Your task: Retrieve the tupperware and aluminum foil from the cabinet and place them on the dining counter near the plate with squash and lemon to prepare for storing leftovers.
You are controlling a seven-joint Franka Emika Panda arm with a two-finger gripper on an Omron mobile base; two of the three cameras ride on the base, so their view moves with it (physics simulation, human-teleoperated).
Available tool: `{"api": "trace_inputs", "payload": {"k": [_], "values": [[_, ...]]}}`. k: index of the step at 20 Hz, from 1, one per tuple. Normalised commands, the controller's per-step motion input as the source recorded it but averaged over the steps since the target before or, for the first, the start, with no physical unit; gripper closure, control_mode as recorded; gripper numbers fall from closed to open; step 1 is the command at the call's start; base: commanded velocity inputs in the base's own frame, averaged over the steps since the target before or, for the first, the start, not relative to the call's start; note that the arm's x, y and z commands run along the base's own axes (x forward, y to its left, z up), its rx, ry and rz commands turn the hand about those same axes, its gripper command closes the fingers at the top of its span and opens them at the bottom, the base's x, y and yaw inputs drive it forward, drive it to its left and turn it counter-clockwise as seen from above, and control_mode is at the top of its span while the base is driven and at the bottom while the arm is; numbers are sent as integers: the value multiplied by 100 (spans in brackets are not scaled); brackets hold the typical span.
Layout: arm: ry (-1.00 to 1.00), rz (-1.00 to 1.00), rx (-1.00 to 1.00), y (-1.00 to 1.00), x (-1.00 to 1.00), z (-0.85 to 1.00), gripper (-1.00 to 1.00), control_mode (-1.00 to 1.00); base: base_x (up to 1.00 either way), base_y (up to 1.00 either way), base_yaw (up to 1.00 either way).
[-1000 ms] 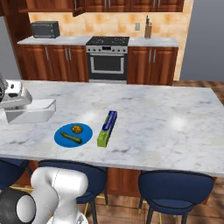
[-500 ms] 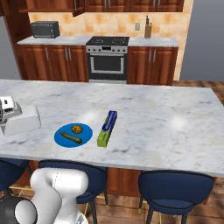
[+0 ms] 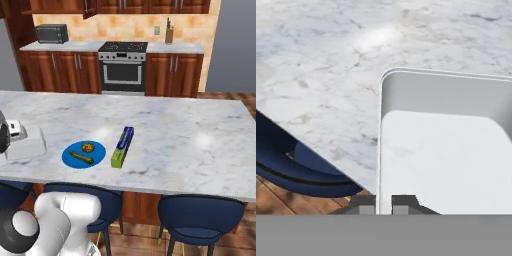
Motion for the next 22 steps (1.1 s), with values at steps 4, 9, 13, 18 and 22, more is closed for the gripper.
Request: {"api": "trace_inputs", "payload": {"k": [4,9,13,18,22], "values": [[0,-7,11,7,18,-61,100,-100,0,0,0],[0,-5,3,14,39,-61,100,-100,0,0,0],[1,-4,5,6,72,-30,100,-100,0,0,0],[6,-2,4,12,88,-29,100,-100,0,0,0],[12,0,0,40,86,-54,100,-100,0,0,0]]}}
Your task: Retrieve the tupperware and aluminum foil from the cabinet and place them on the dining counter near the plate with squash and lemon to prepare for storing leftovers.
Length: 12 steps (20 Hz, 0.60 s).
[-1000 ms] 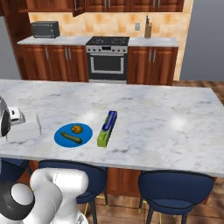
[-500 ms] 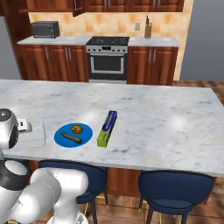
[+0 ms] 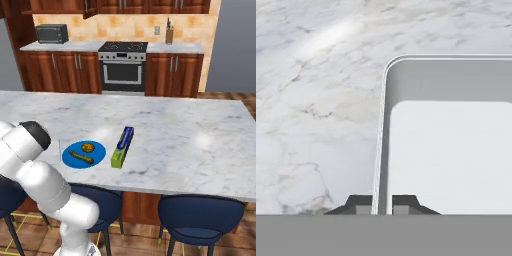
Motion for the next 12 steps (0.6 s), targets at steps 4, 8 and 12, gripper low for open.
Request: {"api": "trace_inputs", "payload": {"k": [4,8,12], "values": [[17,0,0,45,80,-68,100,-100,0,0,0],[21,0,0,60,57,-41,-100,-100,0,0,0],[0,-5,-2,68,0,82,-100,-100,0,0,0]]}}
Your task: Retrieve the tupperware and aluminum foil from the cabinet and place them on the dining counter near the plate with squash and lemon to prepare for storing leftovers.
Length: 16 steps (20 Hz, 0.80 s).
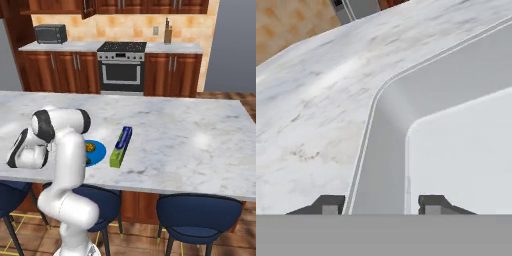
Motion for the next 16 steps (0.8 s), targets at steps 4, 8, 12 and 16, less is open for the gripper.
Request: {"api": "trace_inputs", "payload": {"k": [4,8,12,16], "values": [[0,-17,-12,52,0,100,-100,-100,0,0,0],[3,-25,-14,16,-4,100,-100,-100,0,0,0],[17,-20,-14,9,-74,100,-100,-100,0,0,0],[15,-21,-8,0,-100,100,-100,-100,0,0,0]]}}
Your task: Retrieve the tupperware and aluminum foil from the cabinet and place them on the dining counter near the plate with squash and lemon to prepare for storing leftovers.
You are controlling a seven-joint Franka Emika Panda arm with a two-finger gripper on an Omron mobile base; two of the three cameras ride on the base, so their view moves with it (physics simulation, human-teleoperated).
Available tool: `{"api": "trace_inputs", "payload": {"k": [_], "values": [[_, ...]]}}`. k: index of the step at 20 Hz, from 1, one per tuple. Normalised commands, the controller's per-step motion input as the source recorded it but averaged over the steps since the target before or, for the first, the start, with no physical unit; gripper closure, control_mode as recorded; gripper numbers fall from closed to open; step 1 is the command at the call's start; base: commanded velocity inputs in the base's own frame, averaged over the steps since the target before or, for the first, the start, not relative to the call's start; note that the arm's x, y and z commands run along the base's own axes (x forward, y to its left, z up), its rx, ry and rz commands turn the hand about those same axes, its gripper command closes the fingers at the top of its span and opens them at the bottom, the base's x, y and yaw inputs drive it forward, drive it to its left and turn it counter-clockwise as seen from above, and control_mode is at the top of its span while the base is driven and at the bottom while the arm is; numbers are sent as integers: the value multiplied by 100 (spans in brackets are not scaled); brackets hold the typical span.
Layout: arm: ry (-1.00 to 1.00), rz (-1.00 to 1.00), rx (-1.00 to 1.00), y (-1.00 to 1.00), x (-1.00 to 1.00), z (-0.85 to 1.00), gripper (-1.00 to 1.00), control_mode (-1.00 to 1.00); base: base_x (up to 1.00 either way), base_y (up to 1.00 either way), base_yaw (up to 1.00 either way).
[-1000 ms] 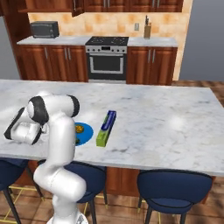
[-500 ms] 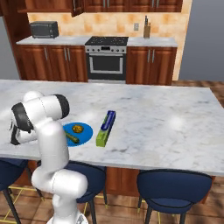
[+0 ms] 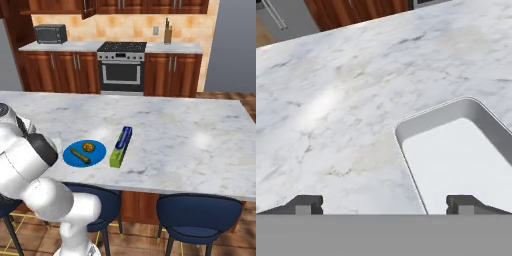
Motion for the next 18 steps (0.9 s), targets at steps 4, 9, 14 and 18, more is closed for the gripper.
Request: {"api": "trace_inputs", "payload": {"k": [4,9,14,18], "values": [[4,-25,-2,-19,-100,100,-100,-100,0,0,0],[-4,-19,1,-77,-86,68,-100,-100,0,0,0],[-5,0,14,-100,-57,0,-100,-100,0,0,0],[-4,0,23,-100,-42,0,-100,-100,0,0,0]]}}
